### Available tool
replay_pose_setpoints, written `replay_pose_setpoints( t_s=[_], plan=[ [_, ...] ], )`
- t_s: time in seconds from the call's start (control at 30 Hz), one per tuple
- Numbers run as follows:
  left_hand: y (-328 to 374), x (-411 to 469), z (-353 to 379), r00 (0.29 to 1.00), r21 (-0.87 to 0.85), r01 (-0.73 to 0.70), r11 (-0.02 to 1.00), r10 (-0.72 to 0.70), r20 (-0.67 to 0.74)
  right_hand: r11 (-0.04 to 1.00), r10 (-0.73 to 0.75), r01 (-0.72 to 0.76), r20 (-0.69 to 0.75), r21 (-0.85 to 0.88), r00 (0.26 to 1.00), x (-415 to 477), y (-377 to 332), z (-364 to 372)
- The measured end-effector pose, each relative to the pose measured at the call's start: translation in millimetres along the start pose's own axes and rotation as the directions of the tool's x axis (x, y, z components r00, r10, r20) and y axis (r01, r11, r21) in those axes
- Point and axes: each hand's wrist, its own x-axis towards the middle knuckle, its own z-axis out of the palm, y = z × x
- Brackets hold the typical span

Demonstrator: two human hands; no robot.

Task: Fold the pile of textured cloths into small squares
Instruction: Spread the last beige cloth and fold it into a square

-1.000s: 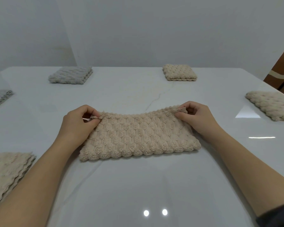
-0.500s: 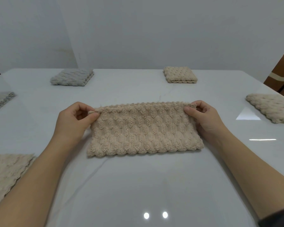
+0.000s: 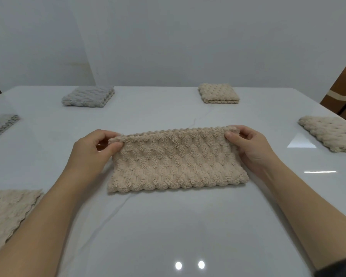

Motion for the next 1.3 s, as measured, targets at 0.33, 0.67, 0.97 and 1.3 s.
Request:
replay_pose_setpoints(
  t_s=[0.33, 0.67, 0.97, 1.3],
  plan=[
    [11.1, -5.3, 21.8, 0.969, -0.348, 0.128, 0.929, -0.192, -0.157, 0.906, -0.241, 0.197, -0.072, -0.375, 0.968, -10.2, 5.3, 14.6],
    [24.1, -8.4, 20.7, 0.945, 0.063, 0.290, 0.955, -0.275, -0.175, 0.762, -0.191, 0.091, -0.089, -0.641, 0.977, -15.8, -3.9, 15.9],
    [4.5, -6.4, 43.7, 0.979, 0.666, 0.193, 0.721, -0.097, -0.178, 0.228, -0.304, 0.037, -0.035, -0.973, 0.952, -5.9, 18.0, 19.7],
    [33.2, -17.7, 54.6, 0.981, 0.588, -0.167, 0.791, 0.192, 0.020, 0.001, -0.338, 0.235, 0.221, -0.972, 0.915, -26.0, 9.3, 47.6]
  ],
)
